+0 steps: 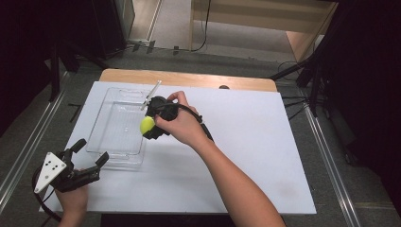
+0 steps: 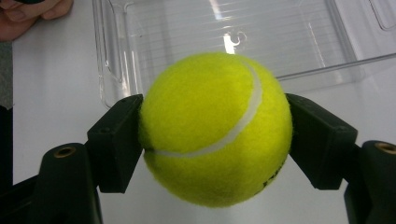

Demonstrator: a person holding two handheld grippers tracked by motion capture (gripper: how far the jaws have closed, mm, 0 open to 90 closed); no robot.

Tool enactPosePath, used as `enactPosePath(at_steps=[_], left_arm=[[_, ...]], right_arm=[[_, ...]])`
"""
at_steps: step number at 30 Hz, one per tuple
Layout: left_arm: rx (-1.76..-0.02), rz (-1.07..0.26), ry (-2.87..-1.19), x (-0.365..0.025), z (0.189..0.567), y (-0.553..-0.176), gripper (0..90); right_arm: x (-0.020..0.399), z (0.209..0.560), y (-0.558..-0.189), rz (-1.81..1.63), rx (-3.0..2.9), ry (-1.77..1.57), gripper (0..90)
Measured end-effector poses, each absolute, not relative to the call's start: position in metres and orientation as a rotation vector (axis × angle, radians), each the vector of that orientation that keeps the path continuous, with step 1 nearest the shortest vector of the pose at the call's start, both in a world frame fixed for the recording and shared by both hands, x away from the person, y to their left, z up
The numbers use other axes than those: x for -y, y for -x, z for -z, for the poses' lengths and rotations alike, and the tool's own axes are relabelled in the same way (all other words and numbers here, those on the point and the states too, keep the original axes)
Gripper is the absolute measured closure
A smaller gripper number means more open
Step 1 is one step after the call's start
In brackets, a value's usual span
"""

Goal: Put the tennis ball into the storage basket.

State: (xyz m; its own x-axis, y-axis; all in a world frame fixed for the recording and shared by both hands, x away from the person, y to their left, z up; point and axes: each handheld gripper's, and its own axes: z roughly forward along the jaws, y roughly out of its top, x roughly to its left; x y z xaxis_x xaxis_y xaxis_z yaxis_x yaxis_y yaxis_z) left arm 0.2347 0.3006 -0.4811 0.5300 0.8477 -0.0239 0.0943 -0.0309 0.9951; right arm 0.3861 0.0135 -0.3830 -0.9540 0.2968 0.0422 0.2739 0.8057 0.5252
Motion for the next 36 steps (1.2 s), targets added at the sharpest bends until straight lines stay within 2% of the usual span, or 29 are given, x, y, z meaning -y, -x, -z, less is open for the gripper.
enactPosePath(at_steps=[36], left_arm=[[-0.851, -0.738, -1.504, -0.302, 0.481, -0.235, 11.0]], right_arm=[[-0.058, 0.388, -0.391, -0.855, -2.972, -0.384, 23.9]])
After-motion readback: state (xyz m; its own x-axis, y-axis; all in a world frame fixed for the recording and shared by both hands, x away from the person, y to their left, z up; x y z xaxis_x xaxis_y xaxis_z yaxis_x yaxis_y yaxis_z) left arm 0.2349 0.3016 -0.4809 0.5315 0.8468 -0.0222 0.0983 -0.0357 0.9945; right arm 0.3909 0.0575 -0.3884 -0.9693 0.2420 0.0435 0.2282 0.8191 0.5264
